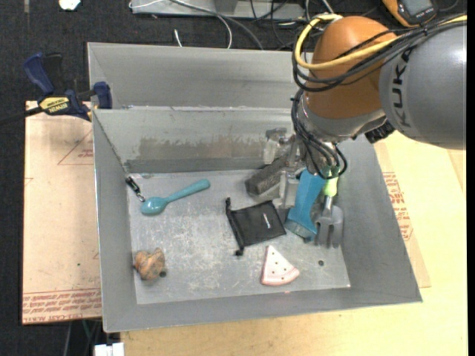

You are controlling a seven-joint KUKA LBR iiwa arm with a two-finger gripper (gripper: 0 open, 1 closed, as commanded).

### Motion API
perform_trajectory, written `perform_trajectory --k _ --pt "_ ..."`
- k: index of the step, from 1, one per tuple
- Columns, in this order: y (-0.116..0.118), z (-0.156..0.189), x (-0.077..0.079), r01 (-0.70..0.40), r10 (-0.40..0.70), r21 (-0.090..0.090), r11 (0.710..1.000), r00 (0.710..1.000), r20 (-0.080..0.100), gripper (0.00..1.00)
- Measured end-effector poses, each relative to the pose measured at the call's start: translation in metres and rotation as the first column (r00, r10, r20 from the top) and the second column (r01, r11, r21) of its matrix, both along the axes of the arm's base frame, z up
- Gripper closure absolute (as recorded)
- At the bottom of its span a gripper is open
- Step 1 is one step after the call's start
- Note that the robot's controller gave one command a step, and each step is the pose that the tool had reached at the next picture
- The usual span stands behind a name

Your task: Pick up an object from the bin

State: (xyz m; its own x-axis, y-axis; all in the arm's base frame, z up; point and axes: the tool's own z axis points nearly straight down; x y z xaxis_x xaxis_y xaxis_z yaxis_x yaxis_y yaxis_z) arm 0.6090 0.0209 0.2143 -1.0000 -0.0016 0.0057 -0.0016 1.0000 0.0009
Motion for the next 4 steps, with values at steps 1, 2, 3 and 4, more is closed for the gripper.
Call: perform_trajectory --k 1,2,3,4 --pt "0.000 0.005 0.001 0.001 -0.001 0.001 1.000 1.000 0.008 0.00" --pt "-0.026 -0.079 0.001 -0.102 0.102 0.000 0.995 0.995 0.012 0.00" --pt "-0.051 -0.147 -0.003 -0.156 0.156 0.000 0.988 0.988 0.016 0.00" --pt "-0.033 -0.145 -0.003 -0.005 0.005 0.003 1.000 1.000 0.019 0.00"
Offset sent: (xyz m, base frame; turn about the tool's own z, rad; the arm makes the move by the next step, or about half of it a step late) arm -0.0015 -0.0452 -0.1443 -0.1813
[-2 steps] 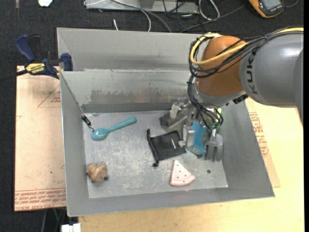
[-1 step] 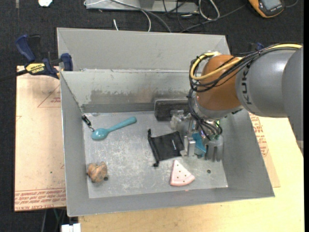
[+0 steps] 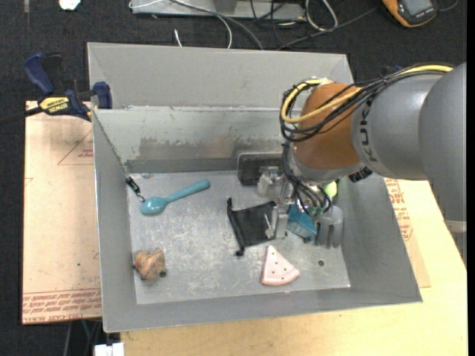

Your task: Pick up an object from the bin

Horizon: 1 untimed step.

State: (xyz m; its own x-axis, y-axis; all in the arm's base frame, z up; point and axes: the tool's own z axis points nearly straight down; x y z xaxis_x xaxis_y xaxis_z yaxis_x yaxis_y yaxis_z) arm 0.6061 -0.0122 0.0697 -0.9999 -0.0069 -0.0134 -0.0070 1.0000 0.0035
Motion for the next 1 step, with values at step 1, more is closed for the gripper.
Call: perform_trajectory --k 1 --pt "-0.0146 -0.0001 0.0022 -0.138 0.138 -0.002 0.990 0.990 0.004 0.00"
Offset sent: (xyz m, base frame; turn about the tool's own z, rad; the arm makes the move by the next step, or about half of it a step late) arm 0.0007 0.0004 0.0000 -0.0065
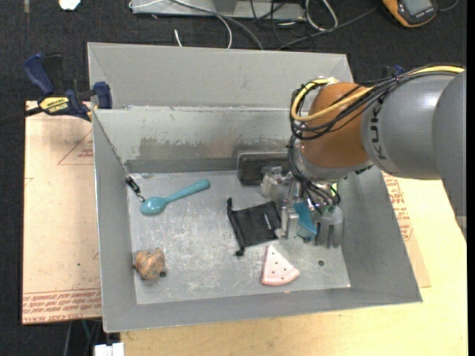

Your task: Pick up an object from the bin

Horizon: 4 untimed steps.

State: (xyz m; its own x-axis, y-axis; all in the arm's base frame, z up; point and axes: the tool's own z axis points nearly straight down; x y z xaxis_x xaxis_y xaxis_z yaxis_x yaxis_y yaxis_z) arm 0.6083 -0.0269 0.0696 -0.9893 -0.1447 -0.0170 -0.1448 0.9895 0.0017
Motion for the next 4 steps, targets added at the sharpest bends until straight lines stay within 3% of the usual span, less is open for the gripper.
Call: perform_trajectory --k 1,3,4 --pt "0.016 0.001 0.000 0.131 -0.131 0.005 0.991 0.991 0.001 1.00" --pt "0.016 0.008 -0.001 0.131 -0.131 0.005 0.991 0.991 0.001 1.00" --pt "0.017 0.044 -0.003 0.130 -0.130 0.004 0.991 0.991 -0.007 1.00"
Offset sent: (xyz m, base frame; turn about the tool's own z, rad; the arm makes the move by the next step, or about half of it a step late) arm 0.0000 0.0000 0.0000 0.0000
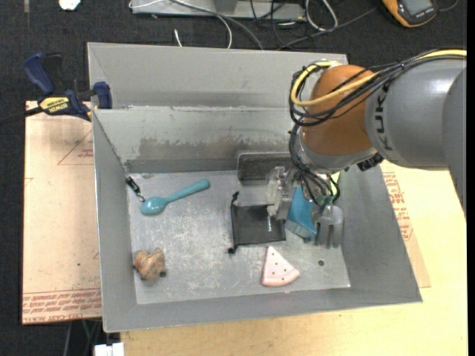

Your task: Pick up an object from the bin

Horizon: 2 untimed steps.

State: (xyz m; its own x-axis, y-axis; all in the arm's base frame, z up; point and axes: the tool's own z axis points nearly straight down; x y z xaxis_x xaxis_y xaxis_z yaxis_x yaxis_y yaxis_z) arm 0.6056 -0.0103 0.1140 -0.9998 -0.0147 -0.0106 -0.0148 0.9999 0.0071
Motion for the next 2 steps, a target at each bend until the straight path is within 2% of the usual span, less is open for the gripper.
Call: perform_trajectory --k 1,2 --pt "0.000 0.040 0.002 0.000 0.000 0.000 1.000 1.000 0.009 1.00" --pt "0.000 0.062 0.003 -0.001 0.001 0.000 1.000 1.000 0.009 1.00"
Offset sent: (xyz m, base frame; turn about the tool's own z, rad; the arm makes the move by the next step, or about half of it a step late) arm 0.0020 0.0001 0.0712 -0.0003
